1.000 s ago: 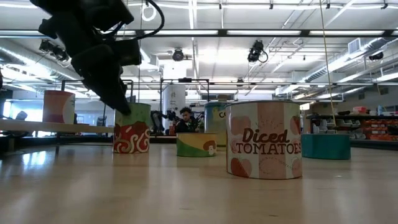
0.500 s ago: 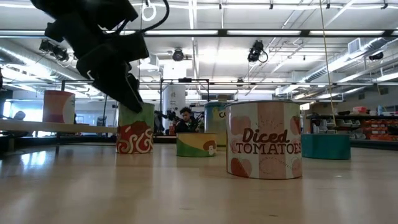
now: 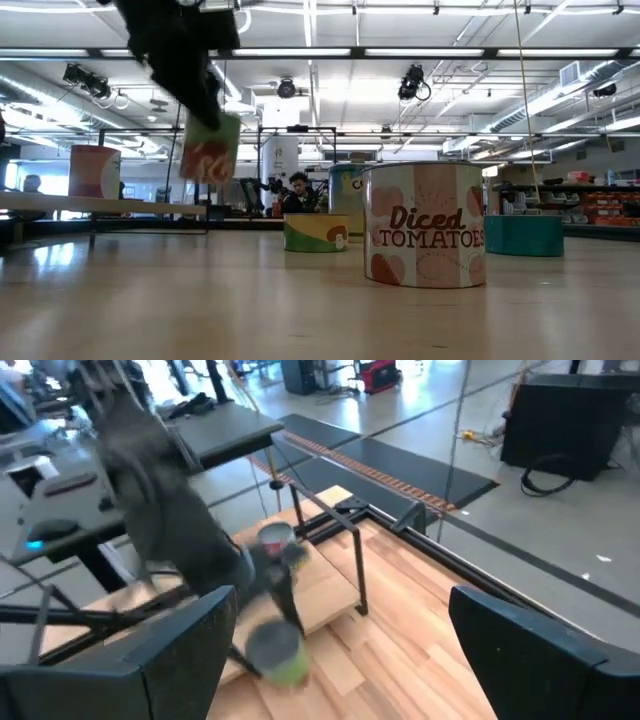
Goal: Pick and place cans onto a shelf
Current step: Put the canned spaghetti sauce on the shelf
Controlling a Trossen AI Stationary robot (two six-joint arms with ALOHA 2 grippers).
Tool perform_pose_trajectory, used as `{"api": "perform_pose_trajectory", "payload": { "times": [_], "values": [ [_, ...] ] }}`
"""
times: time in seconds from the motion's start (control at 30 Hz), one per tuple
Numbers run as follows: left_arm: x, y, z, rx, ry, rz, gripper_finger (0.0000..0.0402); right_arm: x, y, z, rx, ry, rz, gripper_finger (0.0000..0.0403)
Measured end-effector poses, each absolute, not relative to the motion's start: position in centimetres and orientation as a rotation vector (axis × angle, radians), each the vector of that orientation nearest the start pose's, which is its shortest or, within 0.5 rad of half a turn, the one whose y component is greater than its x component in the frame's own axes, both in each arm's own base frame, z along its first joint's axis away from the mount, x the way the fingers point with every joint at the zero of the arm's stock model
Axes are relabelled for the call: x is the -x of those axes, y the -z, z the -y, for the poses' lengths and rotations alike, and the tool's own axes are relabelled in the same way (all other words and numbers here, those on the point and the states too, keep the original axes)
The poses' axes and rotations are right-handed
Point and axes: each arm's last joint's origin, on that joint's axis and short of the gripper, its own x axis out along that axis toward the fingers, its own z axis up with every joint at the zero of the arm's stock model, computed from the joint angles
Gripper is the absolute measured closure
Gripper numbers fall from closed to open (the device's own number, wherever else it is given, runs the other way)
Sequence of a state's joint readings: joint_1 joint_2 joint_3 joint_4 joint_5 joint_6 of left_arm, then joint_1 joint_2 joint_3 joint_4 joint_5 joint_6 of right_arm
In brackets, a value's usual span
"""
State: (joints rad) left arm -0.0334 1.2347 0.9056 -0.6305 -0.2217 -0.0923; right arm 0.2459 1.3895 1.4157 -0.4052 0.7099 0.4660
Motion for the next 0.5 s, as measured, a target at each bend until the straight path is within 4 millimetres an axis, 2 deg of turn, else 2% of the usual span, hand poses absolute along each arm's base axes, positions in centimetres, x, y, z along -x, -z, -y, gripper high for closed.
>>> {"api": "perform_pose_trajectory", "payload": {
  "times": [0.1, 0.2, 0.37, 0.5],
  "values": [
    [-21.5, -27.0, -0.9, -0.025, -0.311, -0.915, 0.0118, -29.8, -39.5, -5.7, -0.299, 0.527, -0.212, 0.0030],
    [-19.3, -27.7, -2.2, 0.028, -0.403, -0.857, 0.0118, -30.4, -38.9, -6.2, -0.309, 0.520, -0.221, 0.0030],
    [-16.9, -25.6, -4.1, 0.066, -0.552, -0.876, 0.0118, -31.2, -38.0, -6.7, -0.337, 0.521, -0.236, 0.0030],
    [-16.1, -23.5, -5.5, 0.152, -0.660, -0.891, 0.0117, -31.9, -37.5, -6.8, -0.384, 0.523, -0.231, 0.0030]
  ]
}}
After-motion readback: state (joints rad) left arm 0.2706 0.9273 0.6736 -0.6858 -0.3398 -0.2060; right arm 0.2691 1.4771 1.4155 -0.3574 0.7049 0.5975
